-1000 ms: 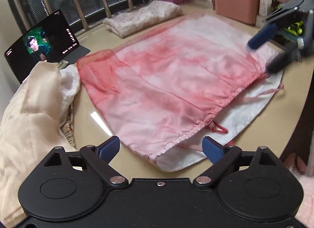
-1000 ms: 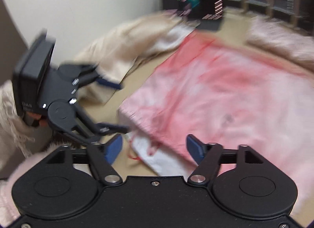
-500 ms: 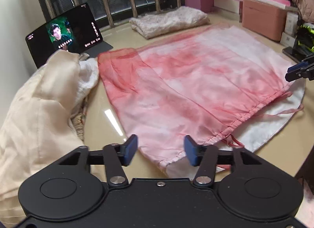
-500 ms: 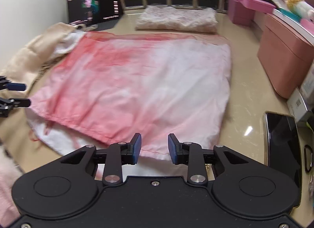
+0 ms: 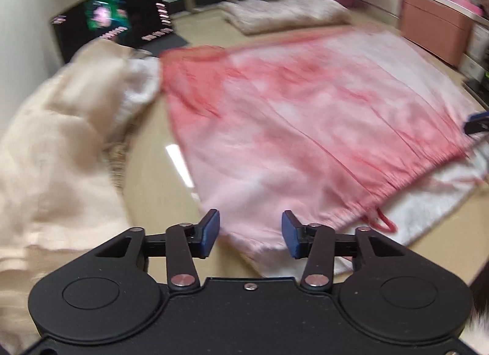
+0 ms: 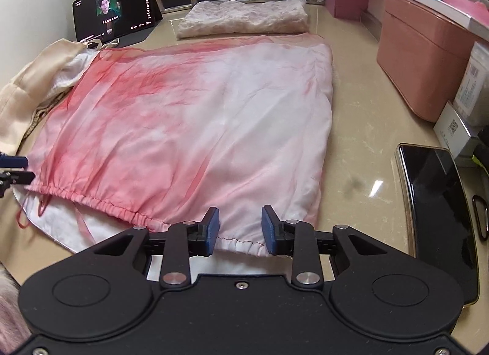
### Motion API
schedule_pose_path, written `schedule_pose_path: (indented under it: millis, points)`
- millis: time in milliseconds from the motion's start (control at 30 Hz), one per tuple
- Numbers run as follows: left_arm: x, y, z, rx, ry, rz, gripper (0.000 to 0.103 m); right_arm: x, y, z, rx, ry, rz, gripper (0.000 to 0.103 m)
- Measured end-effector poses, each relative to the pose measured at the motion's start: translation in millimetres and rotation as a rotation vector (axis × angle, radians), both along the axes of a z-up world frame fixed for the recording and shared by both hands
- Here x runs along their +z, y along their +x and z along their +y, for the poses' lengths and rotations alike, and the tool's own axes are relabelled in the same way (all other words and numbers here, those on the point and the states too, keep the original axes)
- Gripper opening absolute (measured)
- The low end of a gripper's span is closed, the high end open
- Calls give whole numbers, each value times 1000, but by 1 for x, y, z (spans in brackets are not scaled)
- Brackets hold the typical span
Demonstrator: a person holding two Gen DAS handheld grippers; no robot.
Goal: Fold clothes
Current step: 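Open both grippers and release the skirt waistband, then grasp the skirt side edge with the right gripper while the left gripper grasps it nearby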
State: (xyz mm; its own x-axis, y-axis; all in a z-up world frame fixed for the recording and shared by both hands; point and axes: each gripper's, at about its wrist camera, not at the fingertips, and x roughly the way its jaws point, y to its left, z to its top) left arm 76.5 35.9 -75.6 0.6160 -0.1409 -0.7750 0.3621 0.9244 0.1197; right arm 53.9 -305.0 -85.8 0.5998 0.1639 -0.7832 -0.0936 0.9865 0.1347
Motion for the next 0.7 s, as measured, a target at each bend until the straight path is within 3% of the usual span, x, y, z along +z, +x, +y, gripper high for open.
schedule_pose_path:
  millis: [67,133,233,267,500,700]
  points:
    - [15,-2,8,41,-44,-39,63,17,-2,9,28,24,-51,36]
    - [31,-6,19,96,-94,-71,98,38,-3,25,81,54,-97,51]
    - [53,-11,38,170,-156,-104,103,65,-1,64,217,95,-119,74]
    - [57,-10,45,204,-158,-96,103,71,1,80,267,104,-116,76]
    - [80,-11,97,395,-171,-70,103,77,16,211,585,107,11,75]
    - [89,-16,118,435,-78,-124,103,48,25,283,580,13,78,69]
